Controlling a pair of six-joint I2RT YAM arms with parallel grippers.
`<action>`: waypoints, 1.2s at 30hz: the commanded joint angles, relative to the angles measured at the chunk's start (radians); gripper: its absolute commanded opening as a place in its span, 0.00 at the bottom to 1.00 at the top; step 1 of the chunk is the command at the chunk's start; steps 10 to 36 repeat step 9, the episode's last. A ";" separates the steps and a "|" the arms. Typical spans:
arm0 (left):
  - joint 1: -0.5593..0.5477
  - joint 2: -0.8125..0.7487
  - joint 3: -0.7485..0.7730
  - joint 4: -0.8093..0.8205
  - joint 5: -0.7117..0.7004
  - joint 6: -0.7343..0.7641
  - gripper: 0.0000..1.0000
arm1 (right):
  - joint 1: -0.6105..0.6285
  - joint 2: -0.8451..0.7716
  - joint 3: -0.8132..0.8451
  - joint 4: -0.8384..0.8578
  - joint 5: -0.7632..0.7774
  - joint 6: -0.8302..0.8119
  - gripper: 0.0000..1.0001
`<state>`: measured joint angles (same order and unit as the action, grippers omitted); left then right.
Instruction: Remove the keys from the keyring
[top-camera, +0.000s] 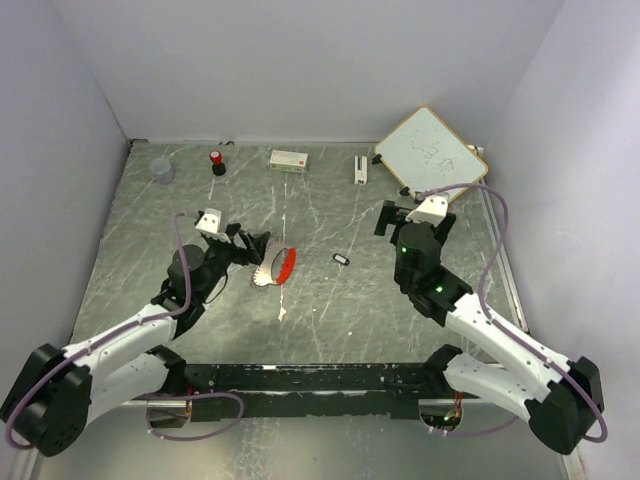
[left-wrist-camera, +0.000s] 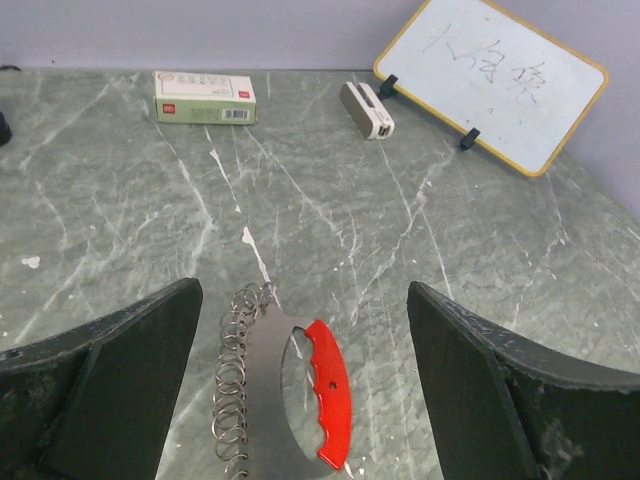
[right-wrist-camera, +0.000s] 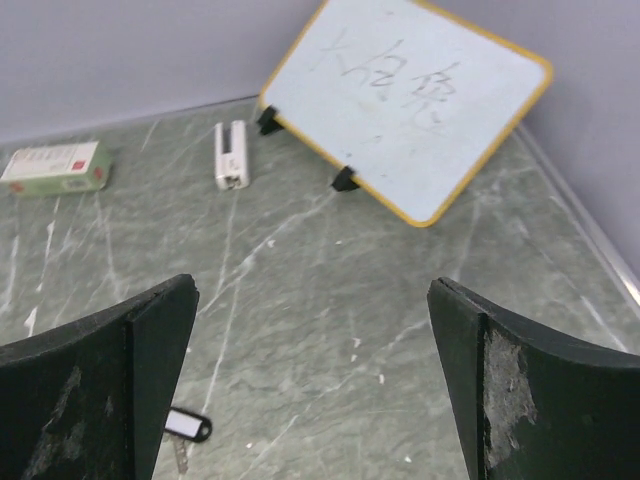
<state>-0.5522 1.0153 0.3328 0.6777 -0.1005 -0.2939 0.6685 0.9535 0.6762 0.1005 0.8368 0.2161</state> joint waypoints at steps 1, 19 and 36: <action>-0.021 -0.097 -0.010 -0.094 -0.037 0.053 0.95 | -0.003 -0.084 -0.046 0.013 0.168 0.006 1.00; -0.031 -0.204 -0.009 -0.202 -0.083 0.079 0.95 | -0.004 -0.122 -0.060 -0.006 0.245 0.016 1.00; -0.031 -0.204 -0.009 -0.202 -0.083 0.079 0.95 | -0.004 -0.122 -0.060 -0.006 0.245 0.016 1.00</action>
